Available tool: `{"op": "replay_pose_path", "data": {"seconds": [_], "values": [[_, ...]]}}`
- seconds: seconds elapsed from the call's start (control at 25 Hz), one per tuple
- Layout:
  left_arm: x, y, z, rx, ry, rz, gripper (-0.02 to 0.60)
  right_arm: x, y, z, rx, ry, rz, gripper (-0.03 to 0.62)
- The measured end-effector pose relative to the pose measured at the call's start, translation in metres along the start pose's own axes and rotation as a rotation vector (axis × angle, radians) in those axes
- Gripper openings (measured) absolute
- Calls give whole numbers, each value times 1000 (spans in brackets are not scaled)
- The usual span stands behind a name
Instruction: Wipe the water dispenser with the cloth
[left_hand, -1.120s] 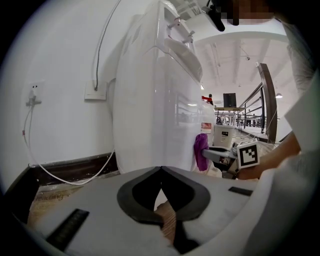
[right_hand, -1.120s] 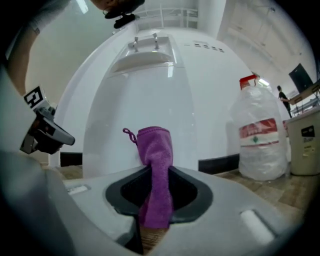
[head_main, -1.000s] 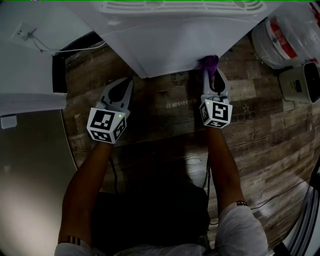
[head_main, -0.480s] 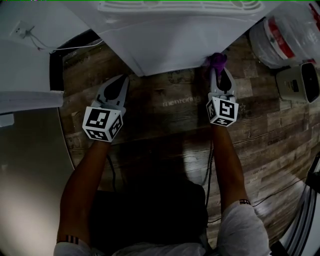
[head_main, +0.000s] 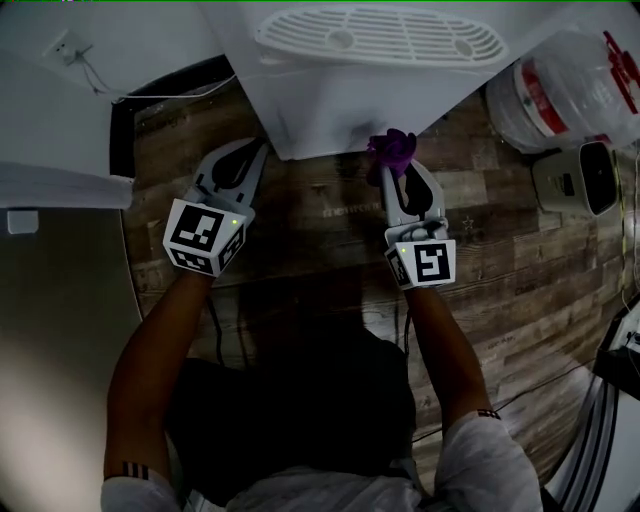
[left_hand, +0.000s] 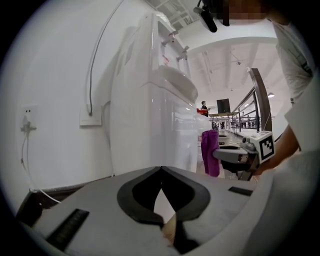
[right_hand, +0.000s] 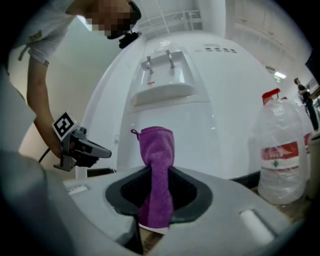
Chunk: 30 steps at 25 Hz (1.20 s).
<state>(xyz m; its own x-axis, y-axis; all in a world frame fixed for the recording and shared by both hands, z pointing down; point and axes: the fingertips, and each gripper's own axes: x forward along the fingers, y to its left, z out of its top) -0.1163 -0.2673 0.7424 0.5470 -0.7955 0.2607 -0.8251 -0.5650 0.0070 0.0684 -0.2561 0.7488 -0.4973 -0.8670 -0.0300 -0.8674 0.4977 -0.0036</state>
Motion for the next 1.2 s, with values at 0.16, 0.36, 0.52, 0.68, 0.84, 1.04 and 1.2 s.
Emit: {"op": "replay_pose_path", "data": {"seconds": [0.16,0.36,0.52,0.68,0.84,1.04,1.2], "values": [[-16,9,37,-11,-60,33,-2,18,39,51,-1,-62,109,97],[-38,1,95,13,-167,21,-2,33,78,103,-48,-81,213,97],[-61,-12,148,45,-239,-5,-2,37,113,158,-43,-108,308,97],[-93,-14,198,87,-274,2,-2,40,137,214,-35,-103,348,97],[-125,-19,257,88,-277,9,-2,37,157,285,-23,-103,377,97],[-160,-27,326,71,-278,13,-2,32,181,370,-19,-125,424,97],[-187,-26,386,53,-293,42,-2,33,185,434,-31,-131,428,97]]}}
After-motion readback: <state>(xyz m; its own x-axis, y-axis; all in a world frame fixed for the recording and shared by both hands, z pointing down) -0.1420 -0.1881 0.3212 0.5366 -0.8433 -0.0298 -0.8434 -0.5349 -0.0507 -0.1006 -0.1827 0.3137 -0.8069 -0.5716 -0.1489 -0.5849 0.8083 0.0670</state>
